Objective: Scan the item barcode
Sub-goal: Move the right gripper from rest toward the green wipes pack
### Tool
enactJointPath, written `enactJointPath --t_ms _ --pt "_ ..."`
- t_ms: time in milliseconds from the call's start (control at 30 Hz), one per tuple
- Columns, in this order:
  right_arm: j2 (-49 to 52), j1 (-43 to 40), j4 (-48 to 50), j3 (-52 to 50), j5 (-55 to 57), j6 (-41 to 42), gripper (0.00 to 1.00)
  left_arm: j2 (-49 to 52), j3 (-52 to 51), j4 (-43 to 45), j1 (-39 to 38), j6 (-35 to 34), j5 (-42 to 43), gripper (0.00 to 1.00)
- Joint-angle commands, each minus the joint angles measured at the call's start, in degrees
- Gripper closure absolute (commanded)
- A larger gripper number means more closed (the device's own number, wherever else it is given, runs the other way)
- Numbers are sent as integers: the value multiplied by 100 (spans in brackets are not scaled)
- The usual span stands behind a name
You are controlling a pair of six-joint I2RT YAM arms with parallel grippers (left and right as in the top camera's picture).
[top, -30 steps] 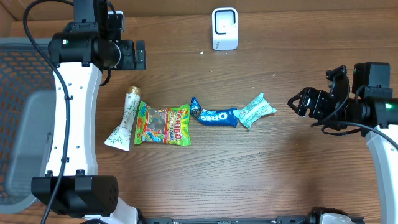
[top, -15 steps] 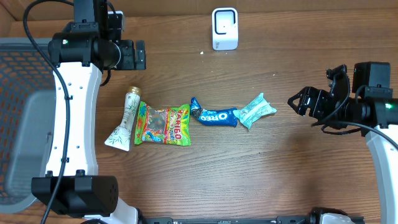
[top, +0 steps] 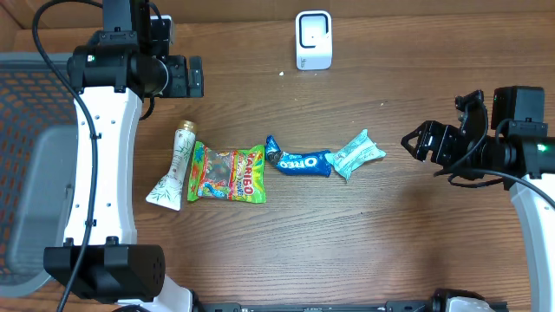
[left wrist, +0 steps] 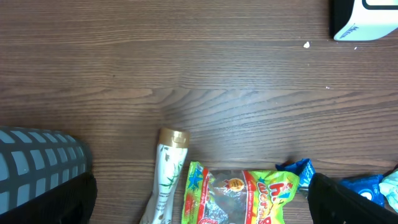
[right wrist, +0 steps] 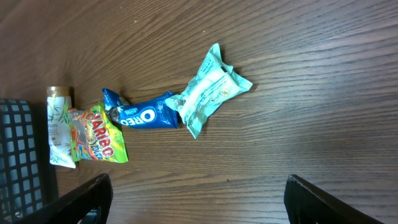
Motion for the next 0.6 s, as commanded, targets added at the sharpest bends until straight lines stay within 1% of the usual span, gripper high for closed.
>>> enactJointPath --t_ms 0,133,233,300,433,567 --pt "-26 28 39 -7 9 -33 11 -11 -22 2 -37 -103 61 0" --pt "-26 28 118 -7 13 -52 12 -11 -22 2 -37 -101 59 0" --pt "-26 74 304 0 42 -35 16 -11 -22 2 -37 -103 59 0" --pt "-17 173 378 63 275 186 16 -11 -22 2 -37 -101 59 0" --pt "107 584 282 527 791 479 16 -11 -22 2 -37 -101 61 0" --pt "293 1010 140 1097 935 525 16 -11 -22 2 -37 -101 59 0"
